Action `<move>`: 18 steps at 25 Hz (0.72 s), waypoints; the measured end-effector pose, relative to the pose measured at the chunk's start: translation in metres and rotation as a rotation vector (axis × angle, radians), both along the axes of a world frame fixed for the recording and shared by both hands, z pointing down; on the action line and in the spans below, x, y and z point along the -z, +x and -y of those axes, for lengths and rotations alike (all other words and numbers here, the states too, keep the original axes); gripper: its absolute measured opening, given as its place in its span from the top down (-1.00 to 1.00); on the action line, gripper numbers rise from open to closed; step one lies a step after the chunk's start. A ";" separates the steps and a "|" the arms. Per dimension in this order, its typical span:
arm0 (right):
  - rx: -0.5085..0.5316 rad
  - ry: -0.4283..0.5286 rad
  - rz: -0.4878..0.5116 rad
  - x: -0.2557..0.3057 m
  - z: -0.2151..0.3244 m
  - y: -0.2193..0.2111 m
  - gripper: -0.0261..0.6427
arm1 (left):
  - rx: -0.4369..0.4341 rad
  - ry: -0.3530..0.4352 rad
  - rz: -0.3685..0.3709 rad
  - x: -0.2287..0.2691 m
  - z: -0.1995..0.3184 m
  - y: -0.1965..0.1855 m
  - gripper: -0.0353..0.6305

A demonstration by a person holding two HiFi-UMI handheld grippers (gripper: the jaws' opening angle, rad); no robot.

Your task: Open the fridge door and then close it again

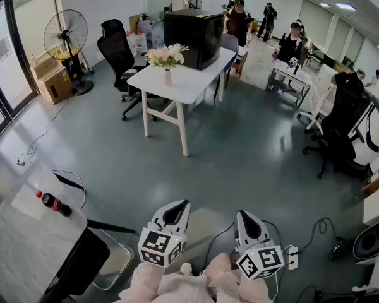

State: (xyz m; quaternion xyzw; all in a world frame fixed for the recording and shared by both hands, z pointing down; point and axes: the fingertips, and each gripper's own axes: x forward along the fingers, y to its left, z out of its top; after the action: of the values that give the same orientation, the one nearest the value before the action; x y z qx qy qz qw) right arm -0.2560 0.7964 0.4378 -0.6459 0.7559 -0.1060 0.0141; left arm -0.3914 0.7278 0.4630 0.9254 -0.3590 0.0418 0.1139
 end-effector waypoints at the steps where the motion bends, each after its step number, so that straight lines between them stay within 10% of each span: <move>1: 0.000 -0.002 0.001 -0.001 -0.001 -0.002 0.89 | -0.001 0.002 -0.001 0.001 -0.002 -0.002 0.86; 18: 0.011 -0.094 -0.013 -0.020 0.017 0.003 0.89 | 0.046 -0.052 -0.011 -0.008 0.009 -0.009 0.86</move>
State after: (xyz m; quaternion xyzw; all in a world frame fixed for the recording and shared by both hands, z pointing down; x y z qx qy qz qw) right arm -0.2533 0.7791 0.4573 -0.6423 0.7538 -0.1370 -0.0218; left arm -0.4006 0.7192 0.4712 0.9139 -0.3784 0.0435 0.1406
